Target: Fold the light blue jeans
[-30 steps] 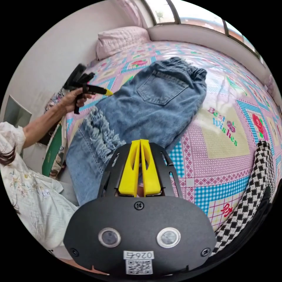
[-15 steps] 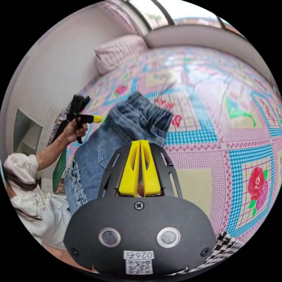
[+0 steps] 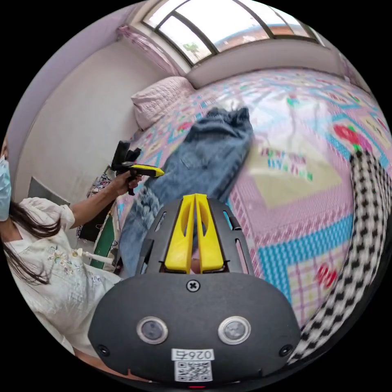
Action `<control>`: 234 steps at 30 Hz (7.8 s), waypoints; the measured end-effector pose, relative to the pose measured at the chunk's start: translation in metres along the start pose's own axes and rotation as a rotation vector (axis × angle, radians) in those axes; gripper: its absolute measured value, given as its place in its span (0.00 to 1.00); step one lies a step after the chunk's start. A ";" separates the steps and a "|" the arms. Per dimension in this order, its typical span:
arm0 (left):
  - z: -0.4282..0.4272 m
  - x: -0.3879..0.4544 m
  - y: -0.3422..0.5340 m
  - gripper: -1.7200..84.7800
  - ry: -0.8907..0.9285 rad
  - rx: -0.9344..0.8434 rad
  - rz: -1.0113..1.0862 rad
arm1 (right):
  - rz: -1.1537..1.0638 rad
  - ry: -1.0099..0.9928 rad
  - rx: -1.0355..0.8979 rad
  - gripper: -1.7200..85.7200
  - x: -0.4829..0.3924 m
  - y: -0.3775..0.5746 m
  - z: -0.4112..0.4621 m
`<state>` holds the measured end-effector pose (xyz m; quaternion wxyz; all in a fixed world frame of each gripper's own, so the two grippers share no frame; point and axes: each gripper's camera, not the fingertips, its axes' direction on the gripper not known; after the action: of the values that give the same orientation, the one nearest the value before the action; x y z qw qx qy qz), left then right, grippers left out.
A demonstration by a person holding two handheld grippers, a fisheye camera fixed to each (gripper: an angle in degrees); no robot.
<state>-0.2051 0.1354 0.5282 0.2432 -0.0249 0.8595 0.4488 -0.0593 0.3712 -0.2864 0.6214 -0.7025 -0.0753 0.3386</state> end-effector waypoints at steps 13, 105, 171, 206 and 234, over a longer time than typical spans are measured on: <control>-0.049 0.033 0.313 0.02 0.368 0.382 -0.275 | 0.540 -0.102 0.195 0.10 -0.072 0.302 -0.079; -0.012 -0.096 0.046 0.01 0.186 0.268 -0.073 | -0.093 0.246 0.025 0.01 -0.032 -0.046 0.029; 0.155 -0.047 0.414 0.01 -0.062 0.829 0.347 | -0.022 -0.004 0.724 0.01 -0.339 0.279 -0.092; -0.028 -0.144 0.147 0.26 -0.084 0.185 -0.220 | 0.362 -0.286 0.024 0.13 0.137 0.032 0.005; -0.090 -0.041 0.147 0.17 -0.004 -0.038 -0.195 | 0.273 -0.251 -0.067 0.17 0.127 0.016 0.026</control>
<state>-0.2430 0.1458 0.7009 0.2867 -0.1120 0.8439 0.4394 0.0171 0.4553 -0.3497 0.5316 -0.6788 -0.0678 0.5020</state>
